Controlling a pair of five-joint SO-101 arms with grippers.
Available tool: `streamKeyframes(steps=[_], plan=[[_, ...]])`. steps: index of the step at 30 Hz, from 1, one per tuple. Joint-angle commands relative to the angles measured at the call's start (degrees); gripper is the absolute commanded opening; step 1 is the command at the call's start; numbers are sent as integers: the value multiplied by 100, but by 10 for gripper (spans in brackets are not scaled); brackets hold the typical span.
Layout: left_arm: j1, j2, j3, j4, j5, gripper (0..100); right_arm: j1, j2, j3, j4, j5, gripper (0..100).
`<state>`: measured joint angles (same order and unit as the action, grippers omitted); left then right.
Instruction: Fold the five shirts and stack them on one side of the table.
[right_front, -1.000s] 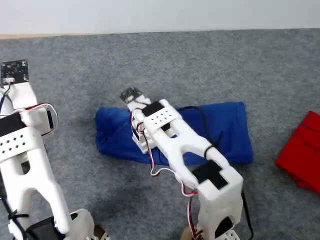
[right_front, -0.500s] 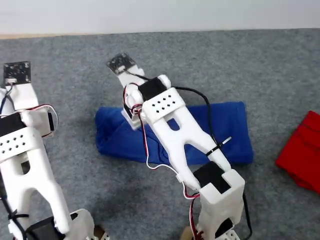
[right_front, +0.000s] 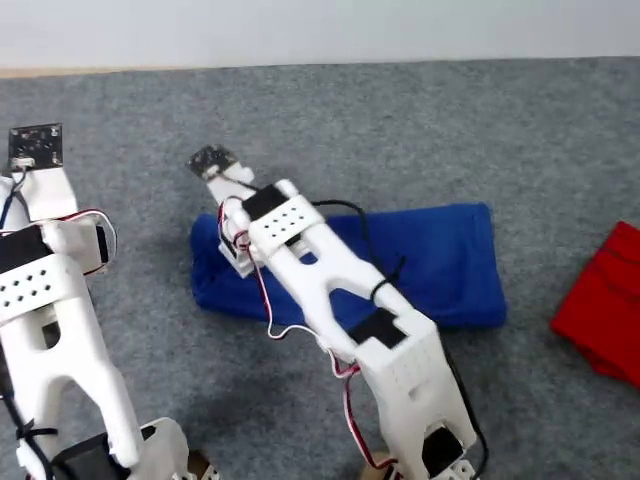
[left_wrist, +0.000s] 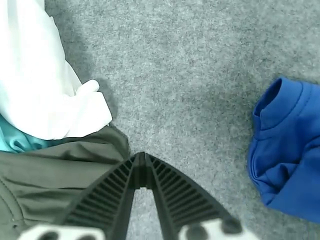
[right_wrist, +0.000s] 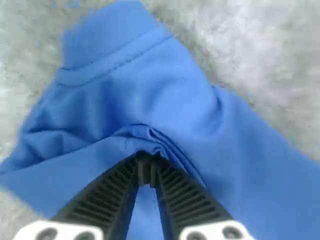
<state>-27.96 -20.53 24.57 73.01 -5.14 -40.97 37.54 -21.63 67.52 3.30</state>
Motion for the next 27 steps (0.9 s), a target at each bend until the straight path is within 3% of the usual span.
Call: streamKeyframes(steps=[1,5,13,20,27], plan=[[-35,-211,-180,53,-35,2,-48,277,-316,-224,44,11],[-44,-211,-13,26,-62,2,-57,347,-686,-22,44,10],[-132,-202,-145,-97,-62,2,57,-435,-2497,1323,53,11],[1354,0,374,-1134,-721,2,980,-514,-2681,2237,53,10],[2479,686,374,-1952,-510,2,2158,-119,-2646,2281,44,9]])
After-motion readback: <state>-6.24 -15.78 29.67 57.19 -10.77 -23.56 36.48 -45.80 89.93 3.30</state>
